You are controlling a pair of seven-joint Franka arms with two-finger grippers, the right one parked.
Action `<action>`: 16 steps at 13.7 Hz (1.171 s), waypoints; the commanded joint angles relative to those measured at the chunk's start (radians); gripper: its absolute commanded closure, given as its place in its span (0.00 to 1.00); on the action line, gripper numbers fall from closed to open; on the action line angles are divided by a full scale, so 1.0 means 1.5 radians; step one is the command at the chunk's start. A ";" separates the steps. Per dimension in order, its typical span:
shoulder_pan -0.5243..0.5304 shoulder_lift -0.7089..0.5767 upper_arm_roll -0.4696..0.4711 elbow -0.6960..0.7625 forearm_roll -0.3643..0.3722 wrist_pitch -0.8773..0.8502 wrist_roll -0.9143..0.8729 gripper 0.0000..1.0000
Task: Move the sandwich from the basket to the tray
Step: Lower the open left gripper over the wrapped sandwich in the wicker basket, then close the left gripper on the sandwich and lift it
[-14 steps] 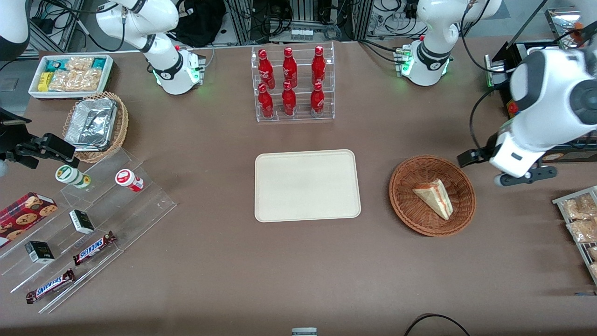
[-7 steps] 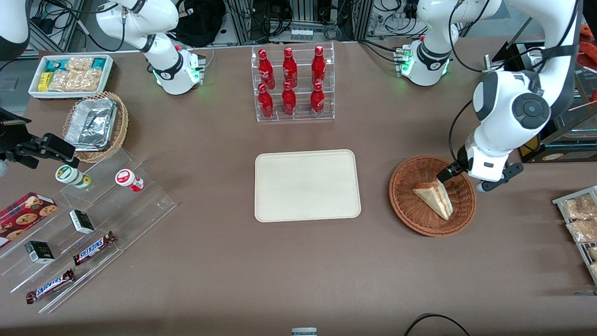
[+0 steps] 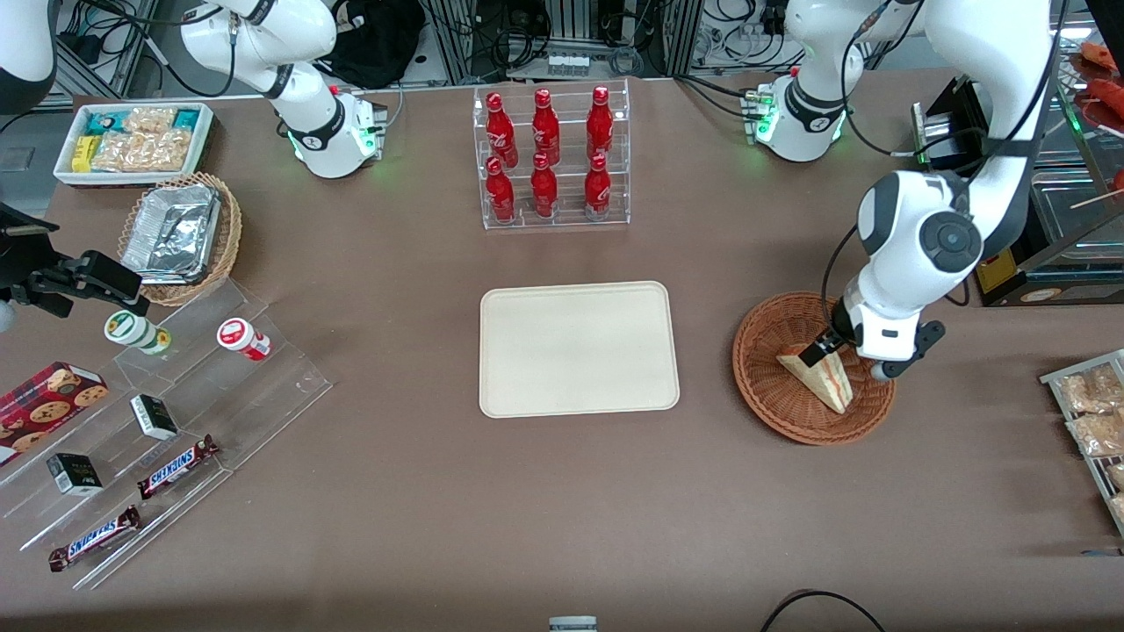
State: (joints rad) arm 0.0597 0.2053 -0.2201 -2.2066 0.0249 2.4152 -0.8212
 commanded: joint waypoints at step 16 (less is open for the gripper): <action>0.012 0.042 0.001 0.076 0.069 -0.042 -0.013 0.88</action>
State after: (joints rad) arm 0.0687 0.2938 -0.2112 -2.1377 0.1085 2.4270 -0.8212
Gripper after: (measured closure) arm 0.652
